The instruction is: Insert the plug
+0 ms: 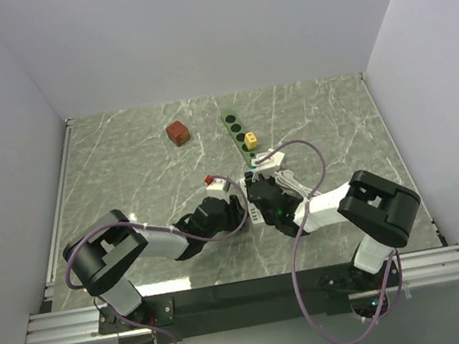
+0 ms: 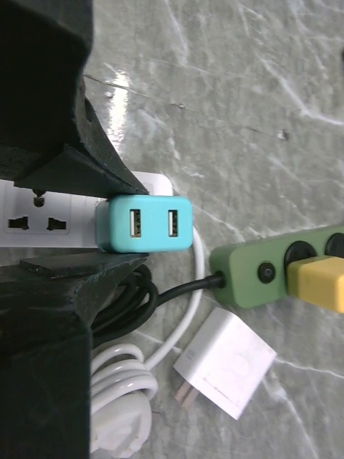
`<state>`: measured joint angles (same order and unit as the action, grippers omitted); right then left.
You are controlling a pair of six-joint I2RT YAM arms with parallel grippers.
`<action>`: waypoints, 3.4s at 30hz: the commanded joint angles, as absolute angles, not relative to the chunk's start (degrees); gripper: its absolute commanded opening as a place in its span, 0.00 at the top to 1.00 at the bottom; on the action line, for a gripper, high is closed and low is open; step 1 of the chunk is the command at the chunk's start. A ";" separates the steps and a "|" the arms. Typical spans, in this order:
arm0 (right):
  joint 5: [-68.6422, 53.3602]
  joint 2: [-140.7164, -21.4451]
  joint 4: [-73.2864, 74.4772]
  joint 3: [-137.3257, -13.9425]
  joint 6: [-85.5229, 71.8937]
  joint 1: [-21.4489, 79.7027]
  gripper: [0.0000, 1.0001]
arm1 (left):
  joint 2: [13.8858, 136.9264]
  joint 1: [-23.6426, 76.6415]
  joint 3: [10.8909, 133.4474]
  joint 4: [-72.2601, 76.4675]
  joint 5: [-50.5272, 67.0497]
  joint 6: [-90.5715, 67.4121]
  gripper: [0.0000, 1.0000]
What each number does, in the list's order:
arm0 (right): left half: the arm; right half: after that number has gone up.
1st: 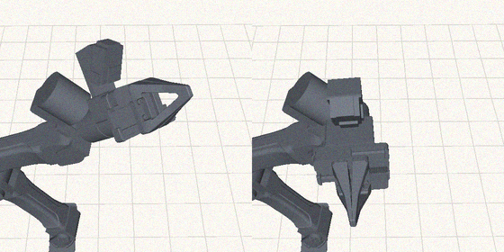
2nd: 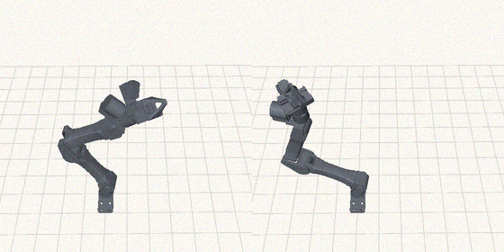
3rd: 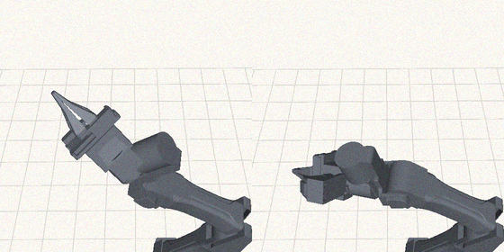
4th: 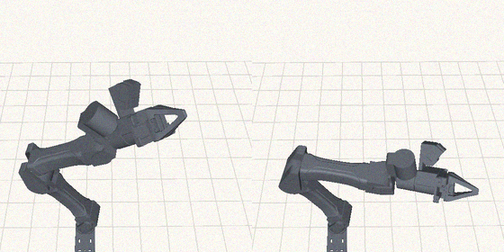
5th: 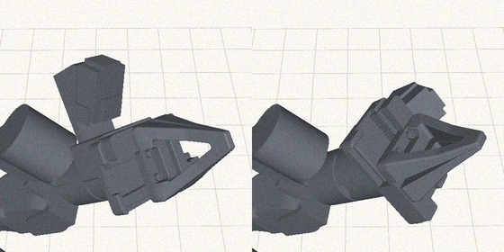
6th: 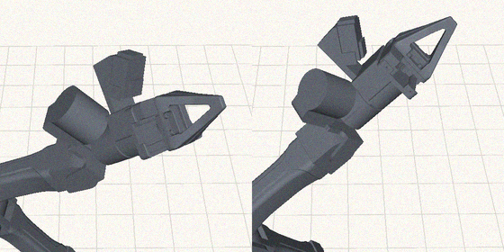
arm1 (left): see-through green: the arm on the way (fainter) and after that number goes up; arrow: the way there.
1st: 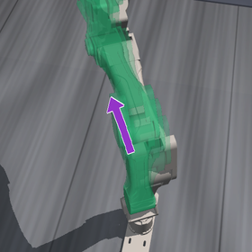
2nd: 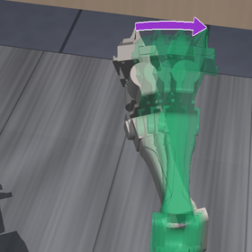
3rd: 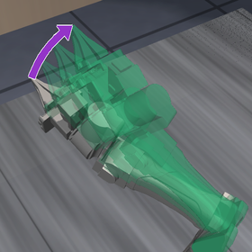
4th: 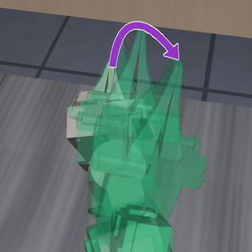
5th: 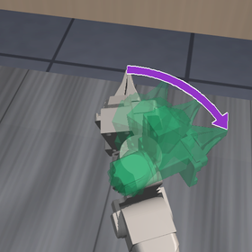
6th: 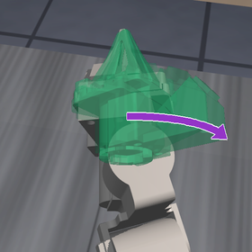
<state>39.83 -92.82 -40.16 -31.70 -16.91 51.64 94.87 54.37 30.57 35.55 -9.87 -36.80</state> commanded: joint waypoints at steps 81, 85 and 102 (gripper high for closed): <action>32.17 -112.76 -22.33 -35.15 -29.53 61.17 1.00 | 96.59 49.83 24.96 38.50 -7.73 -38.67 0.51; 30.94 -114.52 -21.89 -35.95 -29.53 62.84 1.00 | 96.50 49.57 24.52 38.67 -7.82 -38.85 0.52; 30.50 -106.71 -20.65 -33.75 -31.56 64.51 0.92 | 96.24 49.13 24.26 38.67 -7.29 -38.58 0.52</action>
<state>48.25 -103.72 -40.03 -39.07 -27.16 57.78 94.21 49.95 24.75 46.02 -5.54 -40.56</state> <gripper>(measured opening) 0.392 0.484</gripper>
